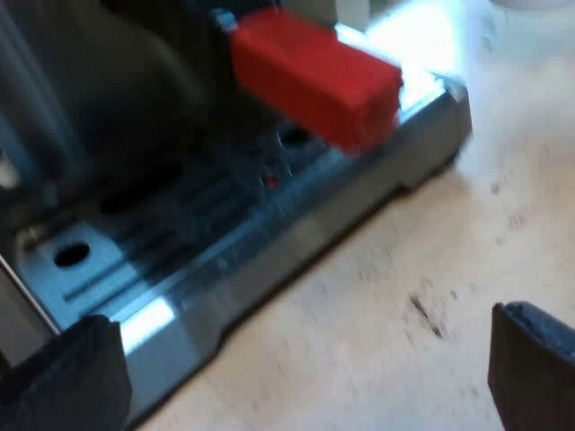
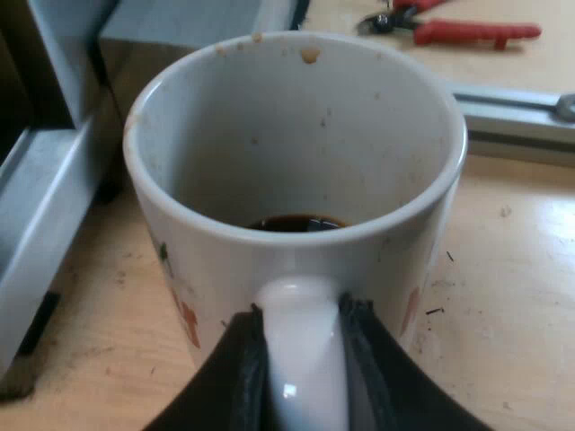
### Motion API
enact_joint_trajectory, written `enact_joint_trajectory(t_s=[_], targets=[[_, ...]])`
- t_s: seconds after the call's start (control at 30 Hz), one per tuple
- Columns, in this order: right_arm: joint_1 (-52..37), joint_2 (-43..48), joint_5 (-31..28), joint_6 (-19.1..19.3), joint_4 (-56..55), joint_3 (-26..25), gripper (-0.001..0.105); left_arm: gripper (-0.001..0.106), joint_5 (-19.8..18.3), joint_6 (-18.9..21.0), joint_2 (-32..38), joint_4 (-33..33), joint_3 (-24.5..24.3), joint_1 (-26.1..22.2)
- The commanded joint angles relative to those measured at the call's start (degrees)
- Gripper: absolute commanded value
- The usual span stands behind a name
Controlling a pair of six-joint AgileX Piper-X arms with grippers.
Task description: Place mug into machine
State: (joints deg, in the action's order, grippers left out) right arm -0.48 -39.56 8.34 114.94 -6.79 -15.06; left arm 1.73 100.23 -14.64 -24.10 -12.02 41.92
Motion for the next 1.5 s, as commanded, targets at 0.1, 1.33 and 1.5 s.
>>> enact_joint_trajectory(t_s=[0.1, 1.33, 1.5], targets=[[0.2, 15.6, 7.7, 5.4, -23.7, -4.9, 0.000, 0.082, 1.5, 0.2, 0.0, 9.7, 3.0, 0.2], [49.2, 14.8, -19.2, -12.3, -7.3, 0.8, 0.000, 0.082, 5.8, 6.4, 0.0, 18.9, 10.1, 0.2], [49.3, 2.0, -20.2, -13.6, 8.2, 0.8, 0.000, 0.082, 4.4, 6.4, 0.0, 18.9, 10.1, 0.2]])
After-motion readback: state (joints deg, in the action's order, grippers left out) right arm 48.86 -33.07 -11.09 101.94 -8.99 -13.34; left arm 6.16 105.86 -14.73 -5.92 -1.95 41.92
